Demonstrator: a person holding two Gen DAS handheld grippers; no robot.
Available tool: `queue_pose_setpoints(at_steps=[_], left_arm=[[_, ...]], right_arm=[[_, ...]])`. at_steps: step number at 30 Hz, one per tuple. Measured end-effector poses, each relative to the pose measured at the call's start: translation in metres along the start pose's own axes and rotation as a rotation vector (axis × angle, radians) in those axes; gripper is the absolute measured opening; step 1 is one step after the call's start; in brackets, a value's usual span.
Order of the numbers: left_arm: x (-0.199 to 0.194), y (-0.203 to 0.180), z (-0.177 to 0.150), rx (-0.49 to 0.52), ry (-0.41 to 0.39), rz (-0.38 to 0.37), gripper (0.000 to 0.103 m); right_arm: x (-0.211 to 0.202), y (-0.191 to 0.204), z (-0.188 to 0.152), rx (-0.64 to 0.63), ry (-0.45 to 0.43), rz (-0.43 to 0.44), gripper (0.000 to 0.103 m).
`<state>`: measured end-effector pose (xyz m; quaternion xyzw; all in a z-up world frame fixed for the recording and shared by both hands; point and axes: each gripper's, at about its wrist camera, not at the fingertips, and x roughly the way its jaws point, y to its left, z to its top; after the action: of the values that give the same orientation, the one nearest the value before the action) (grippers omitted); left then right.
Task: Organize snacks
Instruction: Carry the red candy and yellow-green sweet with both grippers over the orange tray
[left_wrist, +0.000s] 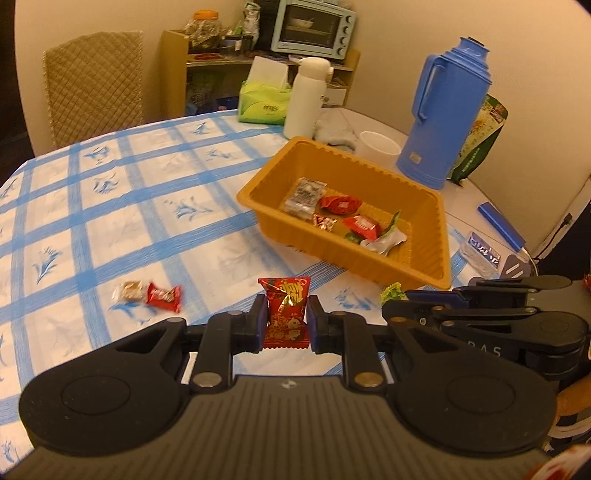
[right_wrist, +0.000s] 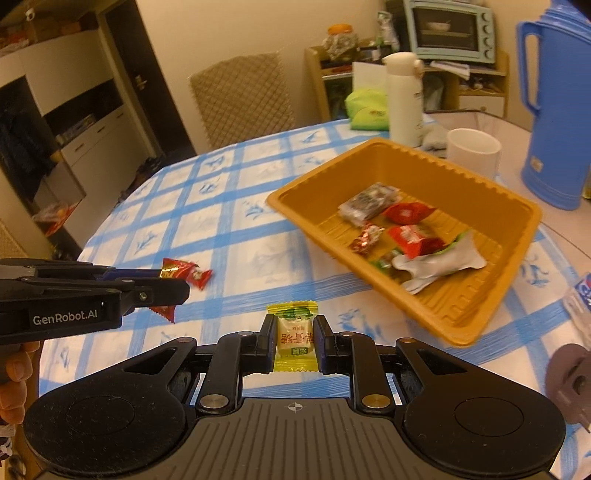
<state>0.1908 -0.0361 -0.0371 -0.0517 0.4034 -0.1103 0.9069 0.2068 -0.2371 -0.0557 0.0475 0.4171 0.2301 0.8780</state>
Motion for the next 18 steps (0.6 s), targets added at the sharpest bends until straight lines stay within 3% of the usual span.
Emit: queue_pose_setpoints(at_steps=[18], left_arm=[[0.058, -0.042, 0.057, 0.119, -0.01, -0.071, 0.019]], right_arm=[[-0.014, -0.057, 0.03, 0.101, -0.069, -0.098, 0.021]])
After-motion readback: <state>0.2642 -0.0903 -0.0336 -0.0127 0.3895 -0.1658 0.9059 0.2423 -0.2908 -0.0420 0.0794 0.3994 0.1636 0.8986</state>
